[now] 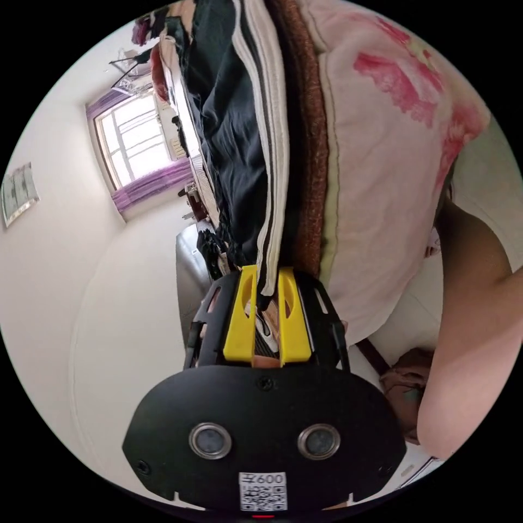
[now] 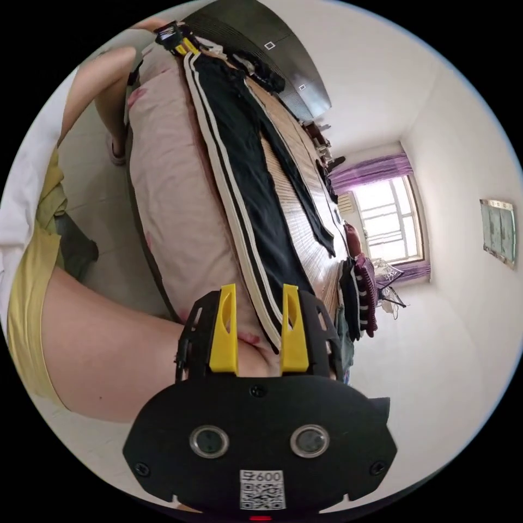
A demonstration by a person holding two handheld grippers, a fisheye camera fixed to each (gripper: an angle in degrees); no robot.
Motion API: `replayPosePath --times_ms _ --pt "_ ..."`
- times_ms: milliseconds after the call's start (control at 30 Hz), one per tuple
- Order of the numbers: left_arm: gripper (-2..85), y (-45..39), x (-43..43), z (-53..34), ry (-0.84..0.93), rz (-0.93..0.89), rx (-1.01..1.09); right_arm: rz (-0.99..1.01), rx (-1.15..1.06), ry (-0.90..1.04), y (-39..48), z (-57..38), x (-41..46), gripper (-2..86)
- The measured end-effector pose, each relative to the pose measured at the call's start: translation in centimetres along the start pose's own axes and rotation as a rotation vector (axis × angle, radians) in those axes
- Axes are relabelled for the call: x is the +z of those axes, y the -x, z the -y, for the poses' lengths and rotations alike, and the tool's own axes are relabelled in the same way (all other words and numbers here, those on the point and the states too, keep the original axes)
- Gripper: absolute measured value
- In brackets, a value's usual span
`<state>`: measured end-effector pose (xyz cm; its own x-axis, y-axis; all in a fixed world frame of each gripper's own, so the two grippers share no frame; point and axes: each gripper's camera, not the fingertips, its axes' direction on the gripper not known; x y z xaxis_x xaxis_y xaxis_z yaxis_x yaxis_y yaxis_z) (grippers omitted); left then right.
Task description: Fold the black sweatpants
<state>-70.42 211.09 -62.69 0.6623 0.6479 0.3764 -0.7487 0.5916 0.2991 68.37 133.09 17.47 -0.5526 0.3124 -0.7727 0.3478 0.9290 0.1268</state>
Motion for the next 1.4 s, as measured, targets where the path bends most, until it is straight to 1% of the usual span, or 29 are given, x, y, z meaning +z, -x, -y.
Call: replayPosePath --times_ms 67,167,267,333,433,533,600,667,733,800,933,1000,1067,1133,1200,1300,1333,1400 --pt "3.6 0.4 -0.3 0.2 -0.019 -0.013 -0.061 -0.05 -0.052 0.075 0.9 0.3 1.6 9.3" --pt "2.7 1.0 -1.0 0.8 -0.044 -0.007 -0.132 -0.061 -0.064 0.1 1.0 0.7 2.3 7.1" --pt "2.3 1.9 -1.6 2.1 -0.015 0.009 -0.246 -0.089 -0.155 0.189 1.6 0.9 4.0 3.8" --pt "2.0 2.6 -2.1 2.9 -0.012 0.009 -0.294 -0.077 -0.172 0.169 1.5 0.9 4.0 1.0" --pt "1.8 4.4 -3.2 3.9 -0.037 -0.017 -0.326 -0.056 -0.183 0.132 0.3 0.6 3.0 -0.3" --pt "1.9 6.8 -4.7 4.4 -0.06 -0.07 -0.325 0.026 -0.139 0.09 -2.7 0.5 1.8 -0.7" --pt "2.0 8.6 -6.7 5.1 -0.029 -0.065 -0.299 0.117 -0.114 0.077 -5.0 0.7 1.6 -0.7" --pt "2.1 10.3 -8.8 5.7 0.001 -0.052 -0.295 0.276 -0.077 0.087 -8.3 1.2 1.9 -0.8" --pt "2.2 12.5 -11.1 5.8 0.008 -0.083 -0.324 0.357 -0.067 0.089 -10.4 1.4 2.0 -0.8" --pt "2.3 15.0 -14.1 5.5 0.006 -0.132 -0.361 0.366 -0.071 0.056 -12.2 1.4 1.4 -0.9" --pt "2.3 17.3 -18.8 5.1 -0.012 -0.229 -0.371 0.313 -0.065 0.011 -16.7 2.0 -0.2 -0.9" --pt "2.3 20.2 -22.3 4.4 -0.048 -0.355 -0.384 0.282 -0.068 -0.001 -19.1 2.5 -0.9 -0.9" --pt "2.3 24.1 -25.3 3.4 -0.077 -0.436 -0.433 0.256 -0.08 -0.01 -22.7 3.8 -1.7 -0.9" --pt "2.2 28.5 -28.6 2.1 -0.116 -0.436 -0.517 0.215 -0.096 -0.032 -25.6 5.2 -1.9 -0.9" --pt "2.1 34.5 -32.3 1.0 -0.182 -0.389 -0.616 0.157 -0.1 -0.064 -28.5 7.3 -1.2 -0.9" --pt "2.1 41.3 -31.6 1.9 -0.232 -0.454 -0.695 0.101 -0.099 -0.094 -32.9 12.5 2.4 -0.9" --pt "2.1 42.4 -30.9 2.4 -0.236 -0.469 -0.7 0.112 -0.104 -0.091 -34.5 15.2 4.6 -0.9" --pt "2.1 46.3 -26.8 5.4 -0.236 -0.532 -0.688 0.165 -0.109 -0.06 -36.5 19.6 8.7 -0.9"
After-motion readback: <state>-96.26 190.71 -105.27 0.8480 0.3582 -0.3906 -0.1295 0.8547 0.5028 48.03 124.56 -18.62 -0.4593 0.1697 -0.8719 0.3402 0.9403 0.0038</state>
